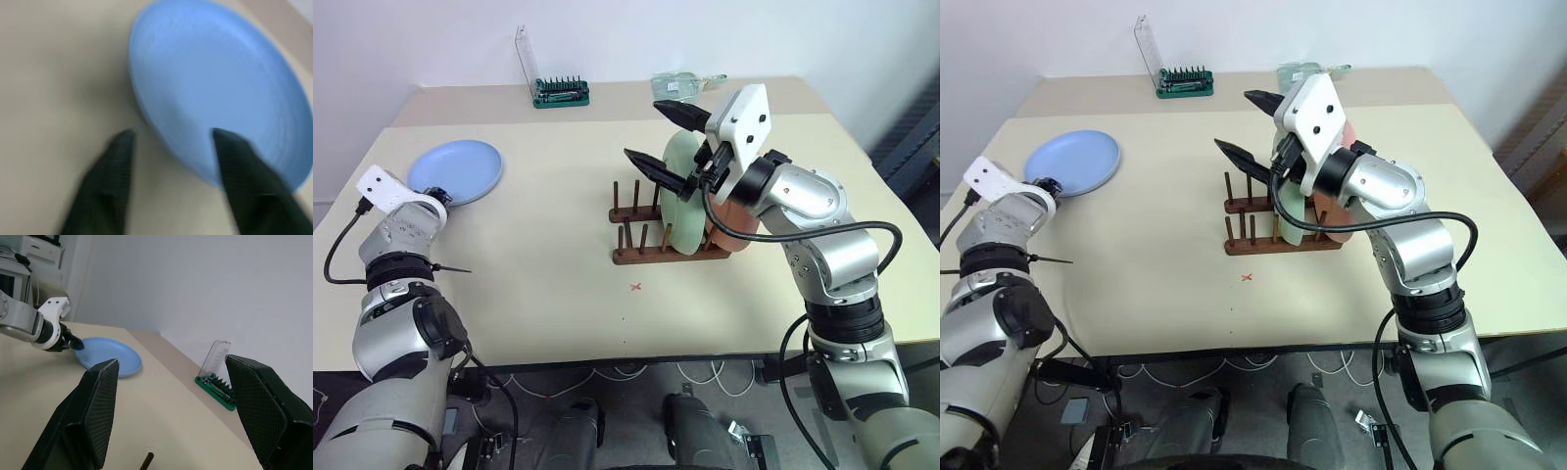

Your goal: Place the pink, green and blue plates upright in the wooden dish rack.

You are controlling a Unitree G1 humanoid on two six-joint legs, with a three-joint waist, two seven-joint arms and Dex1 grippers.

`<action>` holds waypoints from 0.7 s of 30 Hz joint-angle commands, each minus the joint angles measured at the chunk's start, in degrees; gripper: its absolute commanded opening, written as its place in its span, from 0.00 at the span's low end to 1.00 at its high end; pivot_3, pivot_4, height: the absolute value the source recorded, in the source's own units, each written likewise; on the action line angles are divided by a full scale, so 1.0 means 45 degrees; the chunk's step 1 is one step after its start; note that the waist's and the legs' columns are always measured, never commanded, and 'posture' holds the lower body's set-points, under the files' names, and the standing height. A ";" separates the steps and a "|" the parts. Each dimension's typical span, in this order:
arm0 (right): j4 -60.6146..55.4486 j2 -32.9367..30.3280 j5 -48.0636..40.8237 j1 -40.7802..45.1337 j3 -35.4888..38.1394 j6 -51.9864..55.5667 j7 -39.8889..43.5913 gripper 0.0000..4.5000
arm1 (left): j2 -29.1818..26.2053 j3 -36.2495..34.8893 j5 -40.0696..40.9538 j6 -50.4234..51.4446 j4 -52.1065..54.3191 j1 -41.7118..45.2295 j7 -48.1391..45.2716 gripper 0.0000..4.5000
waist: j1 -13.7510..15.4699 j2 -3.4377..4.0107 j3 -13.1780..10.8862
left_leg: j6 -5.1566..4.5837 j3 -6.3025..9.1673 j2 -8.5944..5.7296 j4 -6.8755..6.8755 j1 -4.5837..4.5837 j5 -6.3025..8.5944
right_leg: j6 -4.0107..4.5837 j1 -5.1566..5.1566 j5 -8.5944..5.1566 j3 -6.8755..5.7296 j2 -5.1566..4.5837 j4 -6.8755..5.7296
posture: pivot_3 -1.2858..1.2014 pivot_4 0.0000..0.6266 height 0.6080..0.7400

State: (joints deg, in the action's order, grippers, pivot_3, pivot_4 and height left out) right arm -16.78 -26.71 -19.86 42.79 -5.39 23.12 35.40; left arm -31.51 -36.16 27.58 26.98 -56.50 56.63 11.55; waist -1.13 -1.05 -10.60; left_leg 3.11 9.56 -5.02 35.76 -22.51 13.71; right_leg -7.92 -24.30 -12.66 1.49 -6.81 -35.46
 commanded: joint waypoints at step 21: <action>-0.0763 -0.0032 0.0379 -0.0345 0.0385 -0.0046 -0.0100 0.79 | -0.0156 -0.1100 0.1010 -0.1474 -0.3061 0.1711 -0.0184 0.02 | -0.0023 0.0001 0.0002 | 0.0000 -0.0005 0.0000 0.0004 0.0001 0.0000 | -0.0001 -0.0001 0.0000 0.0000 0.0000 -0.0007 | 0.52 0.24 1.00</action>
State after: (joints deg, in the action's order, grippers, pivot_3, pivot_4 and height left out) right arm -17.77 -26.56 -18.20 40.90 -5.33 23.31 35.21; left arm -31.36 -41.06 31.71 20.72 -71.00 63.72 11.22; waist -1.23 -1.05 -10.60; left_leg 3.11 9.55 -5.02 35.78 -22.51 13.71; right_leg -7.92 -24.31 -12.66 1.49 -6.81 -35.49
